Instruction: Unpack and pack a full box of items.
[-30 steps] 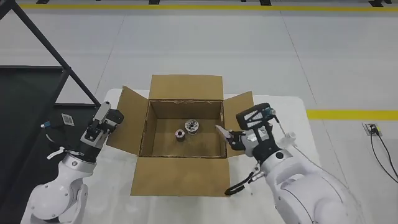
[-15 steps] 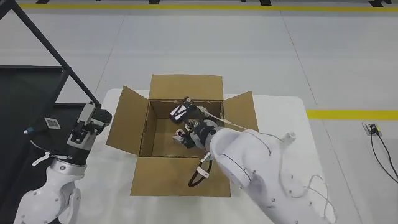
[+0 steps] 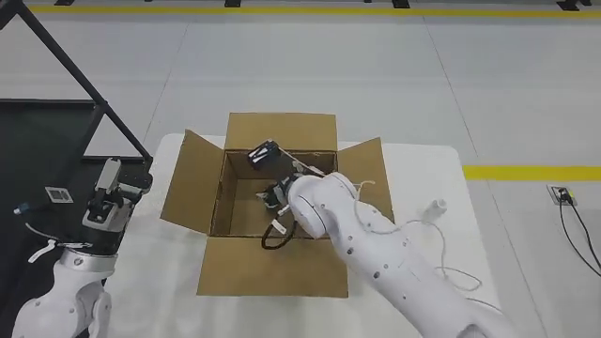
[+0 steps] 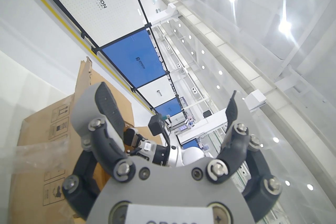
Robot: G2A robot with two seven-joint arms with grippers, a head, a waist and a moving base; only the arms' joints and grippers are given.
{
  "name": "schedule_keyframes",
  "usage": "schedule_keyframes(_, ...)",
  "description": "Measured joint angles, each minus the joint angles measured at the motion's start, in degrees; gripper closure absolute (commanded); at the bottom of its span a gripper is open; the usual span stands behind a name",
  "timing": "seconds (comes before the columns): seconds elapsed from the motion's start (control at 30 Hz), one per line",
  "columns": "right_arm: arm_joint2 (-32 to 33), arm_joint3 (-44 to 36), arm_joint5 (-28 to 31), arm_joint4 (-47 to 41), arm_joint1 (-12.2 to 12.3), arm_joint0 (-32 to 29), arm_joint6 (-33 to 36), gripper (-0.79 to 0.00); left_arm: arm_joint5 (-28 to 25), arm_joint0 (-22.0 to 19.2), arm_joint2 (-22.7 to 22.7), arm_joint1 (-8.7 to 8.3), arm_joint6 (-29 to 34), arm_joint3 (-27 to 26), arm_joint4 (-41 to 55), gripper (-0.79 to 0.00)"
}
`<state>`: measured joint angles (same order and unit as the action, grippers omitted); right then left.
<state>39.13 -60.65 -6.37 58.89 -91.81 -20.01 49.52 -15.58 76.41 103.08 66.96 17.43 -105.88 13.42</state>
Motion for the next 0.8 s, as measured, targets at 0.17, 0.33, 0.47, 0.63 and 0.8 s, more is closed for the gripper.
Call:
schedule_keyframes(0.17,-0.8,6.8,-1.8,-2.7,-2.1,1.6,-1.9,-0.785,0.0,0.0,0.0,0.0,0.0,0.0,0.0,-0.785)
schedule_keyframes(0.33,-1.3,10.4,-1.4,-4.3,-3.3,2.8,-2.1,-0.785,0.0,0.0,0.0,0.0,0.0,0.0,0.0,-0.785)
schedule_keyframes(0.47,-1.3,10.3,-1.4,-4.3,-3.2,2.8,-2.1,-0.785,0.0,0.0,0.0,0.0,0.0,0.0,0.0,-0.785)
schedule_keyframes(0.63,-1.2,10.3,-1.5,-4.3,-3.2,2.7,-2.1,-0.785,0.0,0.0,0.0,0.0,0.0,0.0,0.0,-0.785)
schedule_keyframes(0.8,-0.7,10.0,-3.4,-4.8,-3.7,1.8,-2.2,-0.785,0.0,0.0,0.0,0.0,0.0,0.0,0.0,-0.785)
